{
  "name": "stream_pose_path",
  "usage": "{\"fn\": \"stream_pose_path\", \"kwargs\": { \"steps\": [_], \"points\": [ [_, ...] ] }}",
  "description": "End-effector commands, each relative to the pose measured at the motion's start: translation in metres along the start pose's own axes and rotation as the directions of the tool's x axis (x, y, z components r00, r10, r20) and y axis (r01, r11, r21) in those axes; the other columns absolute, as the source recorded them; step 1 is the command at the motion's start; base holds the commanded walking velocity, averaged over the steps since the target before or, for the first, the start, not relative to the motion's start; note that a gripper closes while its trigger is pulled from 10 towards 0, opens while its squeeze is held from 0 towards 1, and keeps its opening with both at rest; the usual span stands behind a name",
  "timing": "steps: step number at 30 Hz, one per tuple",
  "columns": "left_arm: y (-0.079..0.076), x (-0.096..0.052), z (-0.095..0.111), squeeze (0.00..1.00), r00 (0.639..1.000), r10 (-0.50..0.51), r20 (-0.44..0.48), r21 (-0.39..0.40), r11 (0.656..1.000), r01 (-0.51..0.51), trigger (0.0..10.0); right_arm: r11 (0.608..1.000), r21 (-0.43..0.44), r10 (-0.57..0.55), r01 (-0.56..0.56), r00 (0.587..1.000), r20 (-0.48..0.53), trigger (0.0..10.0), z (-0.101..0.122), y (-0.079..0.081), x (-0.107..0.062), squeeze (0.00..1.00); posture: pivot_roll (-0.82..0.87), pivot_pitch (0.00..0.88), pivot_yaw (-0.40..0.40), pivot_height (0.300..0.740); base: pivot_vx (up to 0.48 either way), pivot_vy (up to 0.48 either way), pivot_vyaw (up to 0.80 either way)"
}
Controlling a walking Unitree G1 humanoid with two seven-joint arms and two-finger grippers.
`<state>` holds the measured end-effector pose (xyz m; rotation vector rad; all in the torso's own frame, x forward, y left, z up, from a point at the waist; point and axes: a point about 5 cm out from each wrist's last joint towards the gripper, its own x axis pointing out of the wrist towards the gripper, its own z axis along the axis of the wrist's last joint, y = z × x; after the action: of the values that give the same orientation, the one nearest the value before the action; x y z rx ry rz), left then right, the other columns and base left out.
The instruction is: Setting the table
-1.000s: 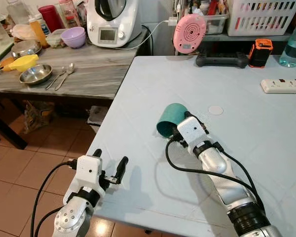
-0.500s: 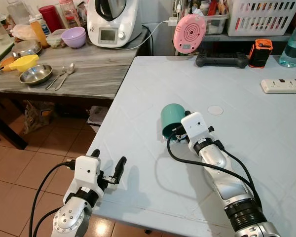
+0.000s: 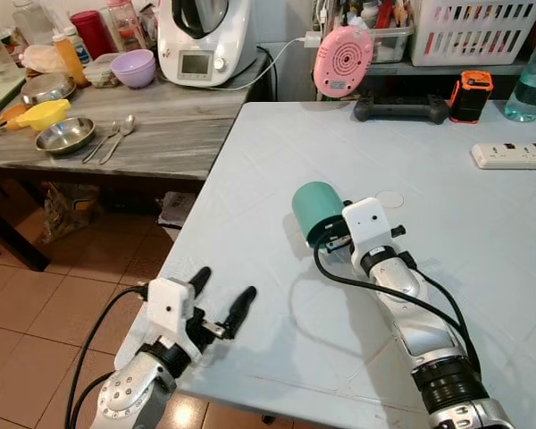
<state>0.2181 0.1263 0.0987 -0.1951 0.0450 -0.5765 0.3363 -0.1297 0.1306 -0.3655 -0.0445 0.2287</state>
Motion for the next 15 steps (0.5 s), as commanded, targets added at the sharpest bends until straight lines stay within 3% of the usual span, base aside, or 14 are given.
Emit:
{"fn": "stream_pose_path", "kwargs": {
  "steps": [1, 9, 15],
  "points": [
    [-0.001, -0.0036, -0.0005, 0.0, 0.999, -0.031, -0.026, -0.004, 0.999, 0.031, 10.0, 1.0, 0.022, 0.008, -0.008, 1.0, -0.01, 0.0, 0.0019, 0.0025, 0.0037, 0.0, -0.14, 0.049, 0.116, 0.74, 0.0, 0.0, 0.0],
    [-0.004, -0.0046, 0.0003, 0.0, 0.994, -0.084, -0.068, 0.021, 0.996, 0.086, 10.0, 0.989, 0.144, -0.005, 0.017, 0.997, -0.082, 0.0, 0.0044, -0.0031, 0.0063, 0.0, -0.15, 0.047, 0.115, 0.74, 0.0, 0.0, 0.0],
    [-0.0079, -0.0013, 0.0015, 0.0, 0.994, -0.087, -0.07, 0.015, 0.996, 0.088, 10.0, 0.968, 0.248, 0.025, 0.043, 0.965, -0.263, 0.0, 0.0028, -0.0021, 0.0014, 0.0, -0.17, 0.045, 0.111, 0.74, 0.0, 0.0, 0.0]
  ]
}}
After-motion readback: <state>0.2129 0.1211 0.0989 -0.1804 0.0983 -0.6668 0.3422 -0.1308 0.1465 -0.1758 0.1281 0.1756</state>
